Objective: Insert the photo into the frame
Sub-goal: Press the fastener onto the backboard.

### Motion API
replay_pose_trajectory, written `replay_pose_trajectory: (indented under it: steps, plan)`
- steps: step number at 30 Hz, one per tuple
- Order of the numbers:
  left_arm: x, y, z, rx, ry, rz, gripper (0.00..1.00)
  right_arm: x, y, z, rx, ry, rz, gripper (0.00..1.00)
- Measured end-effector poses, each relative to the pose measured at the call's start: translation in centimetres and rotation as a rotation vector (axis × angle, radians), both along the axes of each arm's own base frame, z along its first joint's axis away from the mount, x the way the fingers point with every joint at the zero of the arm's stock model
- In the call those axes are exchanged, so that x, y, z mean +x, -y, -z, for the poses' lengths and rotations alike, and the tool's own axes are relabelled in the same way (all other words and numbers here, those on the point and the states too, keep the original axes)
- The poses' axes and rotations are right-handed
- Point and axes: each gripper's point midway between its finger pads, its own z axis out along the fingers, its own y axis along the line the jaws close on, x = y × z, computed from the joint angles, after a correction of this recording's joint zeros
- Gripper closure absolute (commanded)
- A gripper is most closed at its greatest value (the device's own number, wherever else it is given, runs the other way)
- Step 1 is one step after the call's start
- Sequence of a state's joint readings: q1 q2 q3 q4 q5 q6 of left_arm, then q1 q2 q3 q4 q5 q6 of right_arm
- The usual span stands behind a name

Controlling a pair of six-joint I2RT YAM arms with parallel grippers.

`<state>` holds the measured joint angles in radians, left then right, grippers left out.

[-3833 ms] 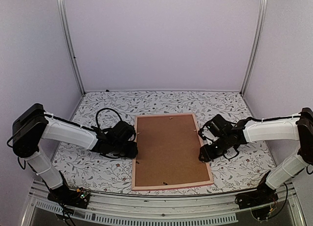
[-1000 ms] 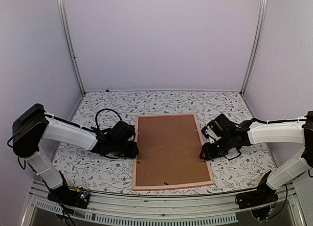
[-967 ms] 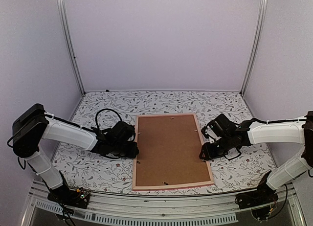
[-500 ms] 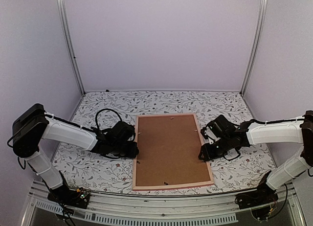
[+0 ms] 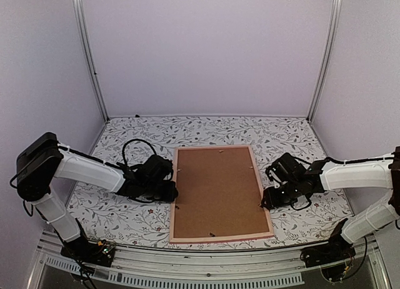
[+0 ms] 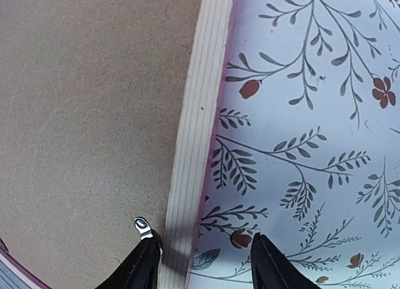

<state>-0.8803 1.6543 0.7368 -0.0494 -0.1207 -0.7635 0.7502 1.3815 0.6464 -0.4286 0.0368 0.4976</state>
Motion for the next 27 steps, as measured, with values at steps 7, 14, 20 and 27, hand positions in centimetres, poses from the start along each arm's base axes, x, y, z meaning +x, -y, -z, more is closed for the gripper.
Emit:
replay_pose_trajectory:
  steps: [7,14,20,27]
  plan:
    - [0.1,0.2,0.0,-0.007,0.002,0.002,0.76,0.0,-0.2,-0.7,0.024,0.016,0.0,0.44]
    - [0.1,0.3,0.0,-0.01,0.002,0.003,0.75,-0.5,-0.8,-0.1,0.049,-0.01,-0.031,0.45]
    - [0.2,0.3,0.0,-0.01,0.002,0.003,0.75,-0.9,-0.8,0.5,0.043,-0.028,-0.049,0.5]
    - [0.2,0.3,0.0,-0.01,0.002,0.004,0.76,-1.0,-0.9,0.5,0.049,-0.032,-0.053,0.52]
